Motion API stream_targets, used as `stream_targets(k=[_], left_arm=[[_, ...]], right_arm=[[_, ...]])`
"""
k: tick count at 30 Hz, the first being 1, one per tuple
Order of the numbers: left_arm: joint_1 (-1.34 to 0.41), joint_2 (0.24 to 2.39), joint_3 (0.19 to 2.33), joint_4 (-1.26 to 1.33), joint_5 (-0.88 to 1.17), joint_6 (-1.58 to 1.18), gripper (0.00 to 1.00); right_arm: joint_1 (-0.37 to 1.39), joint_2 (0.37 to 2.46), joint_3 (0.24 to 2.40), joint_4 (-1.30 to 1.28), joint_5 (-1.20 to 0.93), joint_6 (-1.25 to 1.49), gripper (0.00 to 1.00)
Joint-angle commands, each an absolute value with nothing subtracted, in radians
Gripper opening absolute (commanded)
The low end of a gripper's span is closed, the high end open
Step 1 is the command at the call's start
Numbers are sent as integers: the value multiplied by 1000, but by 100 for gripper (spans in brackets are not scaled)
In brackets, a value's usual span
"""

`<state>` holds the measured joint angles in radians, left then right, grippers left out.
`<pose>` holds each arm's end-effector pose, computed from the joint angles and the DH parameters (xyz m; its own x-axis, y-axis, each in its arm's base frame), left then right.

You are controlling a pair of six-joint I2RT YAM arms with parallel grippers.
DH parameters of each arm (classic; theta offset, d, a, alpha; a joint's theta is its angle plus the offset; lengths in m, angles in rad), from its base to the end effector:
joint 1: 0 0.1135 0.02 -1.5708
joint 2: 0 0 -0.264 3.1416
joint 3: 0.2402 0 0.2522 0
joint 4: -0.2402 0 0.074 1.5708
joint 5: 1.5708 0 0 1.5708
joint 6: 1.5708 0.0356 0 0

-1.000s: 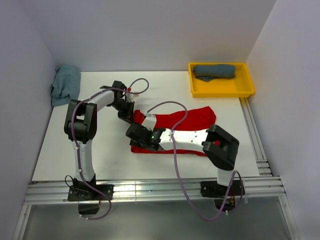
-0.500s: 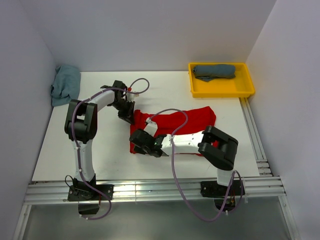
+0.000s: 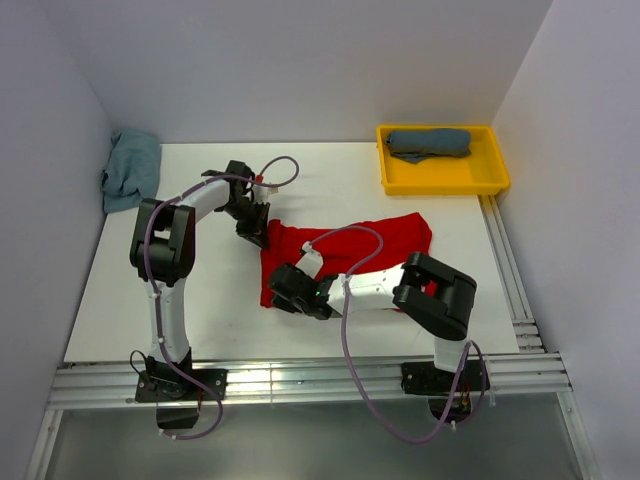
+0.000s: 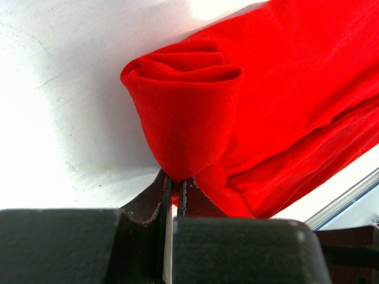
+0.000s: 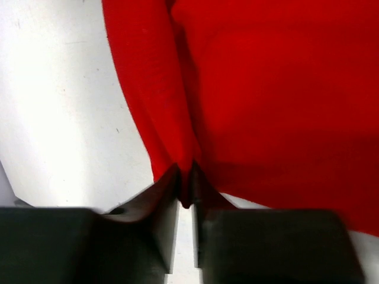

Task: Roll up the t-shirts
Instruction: Roll the tshirt

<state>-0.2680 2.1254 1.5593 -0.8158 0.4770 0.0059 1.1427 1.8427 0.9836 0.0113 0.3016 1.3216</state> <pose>0.3985 -0.1264 0.1534 -0.9453 0.2650 -0.1904 0.3240 0.8323 -0.4498 0.1623 0.3302 0.1405 -0.8396 0.3892 -0.3790 0.1076 0.8029 0.5863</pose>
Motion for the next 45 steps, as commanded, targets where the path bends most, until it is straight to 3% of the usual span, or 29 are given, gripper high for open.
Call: stream_targets(k=[1,3,6,9,16,25,45], left_arm=[[-272,2151,1583,-778,428,18,0],[-272,2145,1585,-779,423,17,0],[-273,2141,1591,-785,413,15,0],[-273,2141,1598,-792,402,11,0],[-278,2134,1608,-804,385,11,0],[-282,2143,1623,-811,379,11,0],[-290,2145,1629,-822,385,11,0]], right_arm=[[1152,1856,1018,-56,314,1299,26],[1158,1829,1037,-107,363,1284,42],[1167,1799,1106,-244,422,1246,52],[1177,1792,1184,-365,477,1213,55],[1183,1795,1340,-520,604,1148,56],[1183,2000,1629,-577,753,971,57],[1167,2143,1678,-476,839,845,54]])
